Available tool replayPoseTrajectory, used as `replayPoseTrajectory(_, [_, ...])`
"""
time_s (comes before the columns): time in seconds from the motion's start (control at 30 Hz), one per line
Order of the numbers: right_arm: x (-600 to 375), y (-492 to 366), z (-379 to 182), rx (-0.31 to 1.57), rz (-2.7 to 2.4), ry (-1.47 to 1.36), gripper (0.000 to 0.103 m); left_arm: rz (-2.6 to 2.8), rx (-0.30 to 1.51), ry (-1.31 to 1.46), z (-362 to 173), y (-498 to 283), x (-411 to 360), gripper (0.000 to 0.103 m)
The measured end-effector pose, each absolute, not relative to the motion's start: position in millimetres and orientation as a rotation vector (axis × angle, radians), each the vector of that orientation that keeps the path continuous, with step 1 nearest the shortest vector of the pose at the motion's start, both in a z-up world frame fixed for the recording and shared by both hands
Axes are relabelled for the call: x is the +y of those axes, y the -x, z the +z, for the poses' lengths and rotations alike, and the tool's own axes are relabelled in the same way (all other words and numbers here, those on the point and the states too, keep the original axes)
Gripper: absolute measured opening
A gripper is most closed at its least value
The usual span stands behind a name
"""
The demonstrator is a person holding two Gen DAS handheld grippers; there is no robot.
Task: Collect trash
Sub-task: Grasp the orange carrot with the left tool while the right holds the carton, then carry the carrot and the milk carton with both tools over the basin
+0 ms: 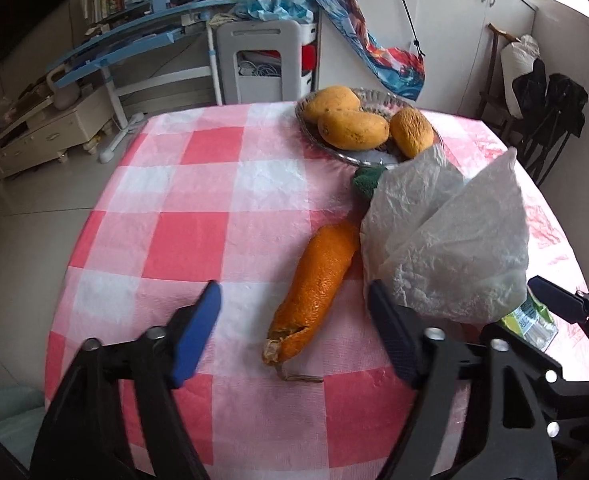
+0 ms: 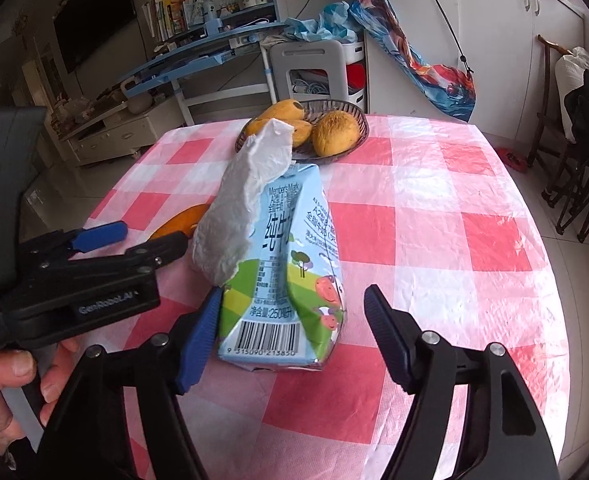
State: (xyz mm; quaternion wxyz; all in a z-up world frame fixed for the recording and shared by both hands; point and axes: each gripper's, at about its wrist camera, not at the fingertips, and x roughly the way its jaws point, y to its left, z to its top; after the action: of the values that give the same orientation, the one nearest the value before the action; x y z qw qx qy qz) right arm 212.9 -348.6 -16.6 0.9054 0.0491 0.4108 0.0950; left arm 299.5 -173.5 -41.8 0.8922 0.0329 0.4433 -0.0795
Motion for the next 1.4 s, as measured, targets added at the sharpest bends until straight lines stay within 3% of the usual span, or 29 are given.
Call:
replayPoseTrajectory(0.07, [-346.0, -210.2, -16.3, 0.854, 0.206, -0.092, 0.060, -0.170, 0.924, -0.099, -45.5, -296.6, -178.4, 0.026])
replayPoseTrajectory(0.1, [-343.9, -209.5, -16.4, 0.858, 0.219, -0.091, 0.060, -0.185, 0.927, -0.090, -44.4, -291.9, -177.3, 0.021])
replayPoseTrajectory(0.27, [-336.4, -189.8, -14.2, 0.872, 0.265, -0.071, 0.060, -0.181, 0.925, -0.012, -40.9, -253.0, -152.1, 0.016])
replayPoseTrajectory(0.6, [-356.7, -136.0, -9.3, 0.884, 0.233, -0.150, 0.060, -0.188, 0.916, 0.103, -38.9, -149.6, -98.4, 0.016])
replayPoseTrajectory(0.93, [-376.2, -93.9, -12.1, 0.866, 0.220, -0.396, 0.060, -0.212, 0.917, 0.122, -40.1, -114.7, -84.6, 0.016])
replayPoseTrajectory(1.1, [-368.1, -90.0, -14.9, 0.876, 0.196, -0.348, 0.060, -0.212, 0.921, 0.113, -42.3, -111.3, -83.4, 0.018])
replayPoseTrajectory(1.2, [-357.7, -90.1, -13.9, 0.871, 0.180, -0.265, 0.061, -0.227, 0.922, 0.101, -41.3, -111.3, -85.8, 0.027])
replayPoseTrajectory(1.3, [-345.5, -94.6, -17.5, 0.877, 0.169, -0.193, 0.062, -0.206, 0.918, 0.089, -39.9, -114.6, -88.2, 0.046])
replayPoseTrajectory(1.4, [-337.1, -98.9, -26.1, 0.882, 0.153, -0.134, 0.063, -0.193, 0.915, 0.092, -40.1, -117.7, -89.7, 0.048])
